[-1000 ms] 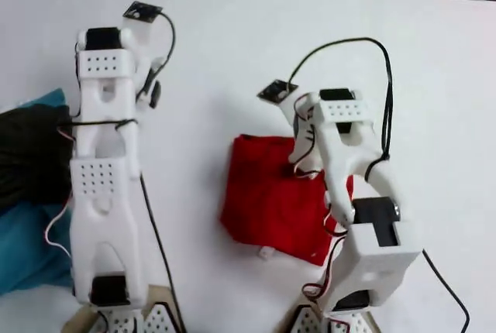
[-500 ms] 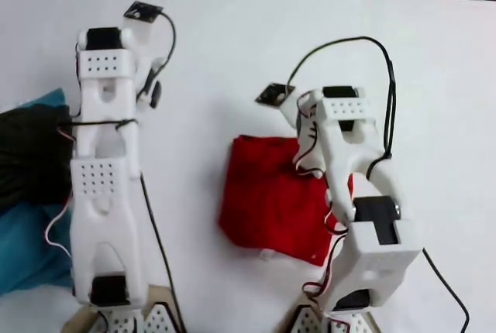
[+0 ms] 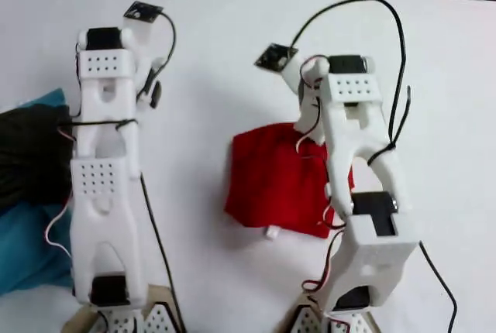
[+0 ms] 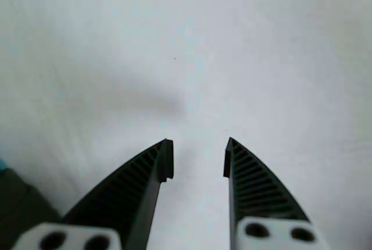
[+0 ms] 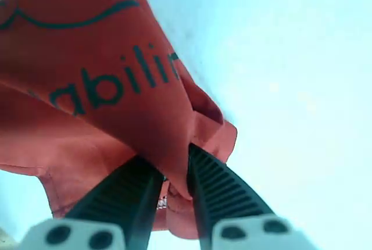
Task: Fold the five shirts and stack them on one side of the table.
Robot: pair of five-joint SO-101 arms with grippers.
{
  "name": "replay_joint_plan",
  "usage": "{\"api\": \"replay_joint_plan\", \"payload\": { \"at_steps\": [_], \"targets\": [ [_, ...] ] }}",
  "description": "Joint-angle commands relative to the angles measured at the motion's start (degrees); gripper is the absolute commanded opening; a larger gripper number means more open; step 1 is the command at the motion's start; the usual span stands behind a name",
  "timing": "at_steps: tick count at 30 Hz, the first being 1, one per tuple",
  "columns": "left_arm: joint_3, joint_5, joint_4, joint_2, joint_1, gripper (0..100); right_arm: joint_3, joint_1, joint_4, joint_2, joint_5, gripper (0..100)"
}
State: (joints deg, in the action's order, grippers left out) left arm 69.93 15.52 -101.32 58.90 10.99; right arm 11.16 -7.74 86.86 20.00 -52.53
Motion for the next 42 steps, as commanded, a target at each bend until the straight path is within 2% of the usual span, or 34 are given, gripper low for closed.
{"api": "replay_joint_plan", "payload": {
  "at_steps": [1,5,10,15,20,23,26,30,35,42],
  "targets": [
    [0.3,0.4,-0.6,-1.1,0.5,17,5.5,0.5,0.8,4.4,-0.2,2.3],
    [0.3,0.4,-0.7,-1.1,0.5,17,6.9,0.1,2.1,9.4,-0.2,3.9],
    [0.3,0.4,-0.6,-1.1,0.5,17,11.0,0.6,7.5,9.2,-0.5,18.8],
    [-0.3,0.3,-1.0,-1.1,-1.6,17,10.9,-0.5,14.4,3.7,-1.4,15.2],
    [-0.3,0.3,-1.1,-1.1,-5.6,17,-4.8,-2.0,14.1,-7.9,-1.3,14.8],
    [-0.7,0.0,-1.1,-1.1,-6.2,17,-19.3,-2.3,9.3,-16.1,-1.5,14.8],
    [-0.8,0.0,-1.1,-1.1,-6.1,17,-34.1,-2.2,-0.8,-23.2,-1.7,14.8],
    [-0.8,0.1,-1.1,-1.1,-6.1,17,-48.1,-2.0,-12.0,-25.9,-1.8,14.8],
    [-0.9,0.2,-1.1,-1.1,-6.1,17,-50.7,0.7,-18.0,-26.0,-1.8,14.6],
    [-1.0,0.3,-1.1,-1.1,-6.1,17,-42.8,4.4,-18.8,-24.4,-3.2,12.0]
  ]
}}
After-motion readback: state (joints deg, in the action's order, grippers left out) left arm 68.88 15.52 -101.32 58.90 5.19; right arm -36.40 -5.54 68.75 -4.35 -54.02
